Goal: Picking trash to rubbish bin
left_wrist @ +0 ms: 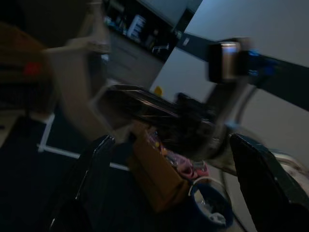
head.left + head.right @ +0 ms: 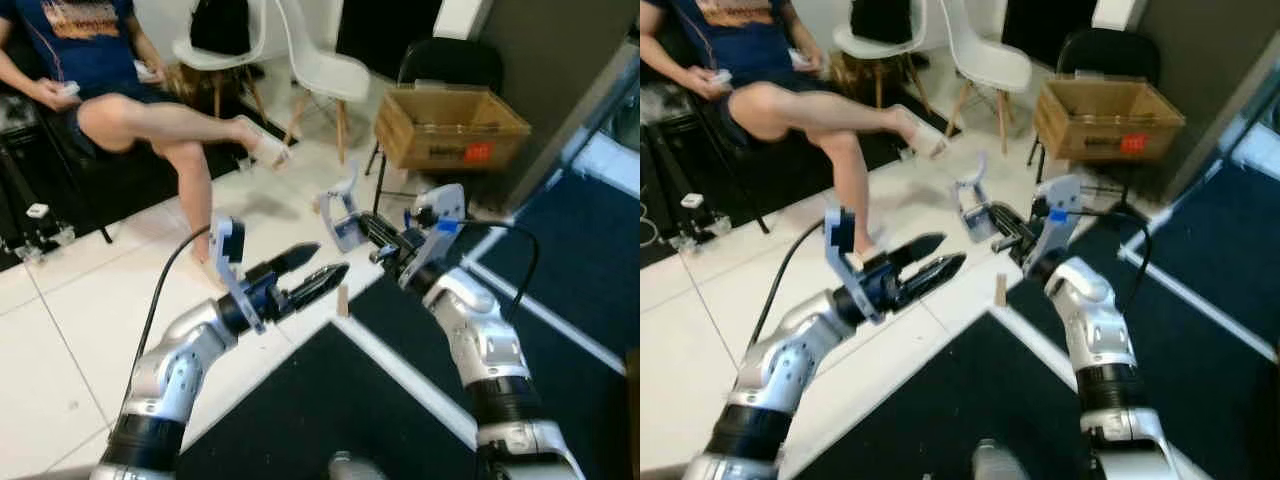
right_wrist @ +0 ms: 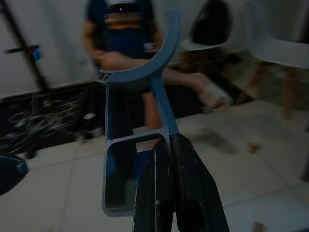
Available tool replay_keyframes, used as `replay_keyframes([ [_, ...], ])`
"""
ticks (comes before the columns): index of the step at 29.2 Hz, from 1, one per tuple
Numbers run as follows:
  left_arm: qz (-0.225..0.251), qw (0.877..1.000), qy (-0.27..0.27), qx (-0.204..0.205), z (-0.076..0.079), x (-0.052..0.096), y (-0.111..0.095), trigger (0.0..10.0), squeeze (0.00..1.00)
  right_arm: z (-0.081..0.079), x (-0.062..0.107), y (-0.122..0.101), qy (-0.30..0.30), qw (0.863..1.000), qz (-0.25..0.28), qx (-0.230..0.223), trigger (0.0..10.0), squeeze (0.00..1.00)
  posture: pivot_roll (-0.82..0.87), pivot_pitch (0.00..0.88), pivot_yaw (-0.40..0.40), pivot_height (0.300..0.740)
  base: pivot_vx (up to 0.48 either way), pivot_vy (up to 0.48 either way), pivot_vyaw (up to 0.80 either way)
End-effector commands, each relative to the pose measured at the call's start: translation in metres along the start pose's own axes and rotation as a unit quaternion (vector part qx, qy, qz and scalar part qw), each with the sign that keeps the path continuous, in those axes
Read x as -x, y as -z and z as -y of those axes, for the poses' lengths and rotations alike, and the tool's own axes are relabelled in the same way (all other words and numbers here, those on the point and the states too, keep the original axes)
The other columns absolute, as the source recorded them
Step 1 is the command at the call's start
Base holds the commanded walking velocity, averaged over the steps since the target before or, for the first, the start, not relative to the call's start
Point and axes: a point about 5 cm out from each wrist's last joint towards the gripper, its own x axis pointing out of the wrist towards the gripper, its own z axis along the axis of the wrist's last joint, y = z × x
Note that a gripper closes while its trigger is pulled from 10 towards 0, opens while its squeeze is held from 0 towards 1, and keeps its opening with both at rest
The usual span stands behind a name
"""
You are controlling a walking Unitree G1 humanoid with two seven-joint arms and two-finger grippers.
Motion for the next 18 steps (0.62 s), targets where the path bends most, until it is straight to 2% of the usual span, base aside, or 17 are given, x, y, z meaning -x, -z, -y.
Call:
replay_keyframes([
  [1,-0.014,1.000,-0.022,0.003,-0.004,-0.001,0.003,10.0,0.00,0.003,0.002,-0.001,0.005,1.000,-0.002,0.003,10.0,0.00,-0.05,0.000,-0.047,0.740,0.000,0.000,-0.80],
  [4,-0.001,0.998,-0.061,0.020,-0.009,0.004,0.002,10.0,0.00,0.008,0.002,-0.002,0.016,1.000,-0.002,0.016,10.0,0.00,-0.06,0.000,-0.041,0.740,0.000,0.000,-0.80],
  [9,-0.002,0.997,-0.062,0.035,-0.007,0.011,0.003,10.0,0.00,0.016,0.003,-0.004,0.031,0.999,-0.002,0.029,10.0,0.00,-0.05,0.000,-0.042,0.740,0.000,0.000,-0.80],
  [10,-0.022,0.998,-0.053,0.021,-0.005,0.018,0.006,10.0,0.00,0.021,0.002,-0.007,0.038,0.999,-0.002,0.036,10.0,0.00,-0.05,0.000,-0.041,0.740,0.000,0.000,-0.80],
  [11,-0.022,0.998,-0.053,0.021,-0.005,0.018,0.006,10.0,0.00,0.021,0.002,-0.007,0.038,0.999,-0.002,0.036,10.0,0.00,-0.05,0.000,-0.041,0.740,0.000,0.000,-0.80],
  [12,-0.041,0.998,-0.048,0.006,-0.003,0.026,0.009,10.0,0.00,0.026,0.002,-0.009,0.044,0.998,0.000,0.041,10.0,0.00,-0.04,0.000,-0.042,0.740,0.000,0.000,-0.80],
  [15,-0.091,0.993,-0.050,-0.063,-0.007,0.053,0.009,10.0,0.00,0.038,0.004,-0.018,0.051,0.997,0.003,0.057,10.0,0.00,-0.04,0.000,-0.042,0.740,0.000,0.000,-0.80],
  [18,-0.107,0.989,-0.053,-0.085,-0.010,0.060,0.006,10.0,0.00,0.042,0.006,-0.021,0.051,0.997,0.004,0.064,10.0,0.00,-0.03,0.000,-0.045,0.740,0.000,0.000,-0.80],
])
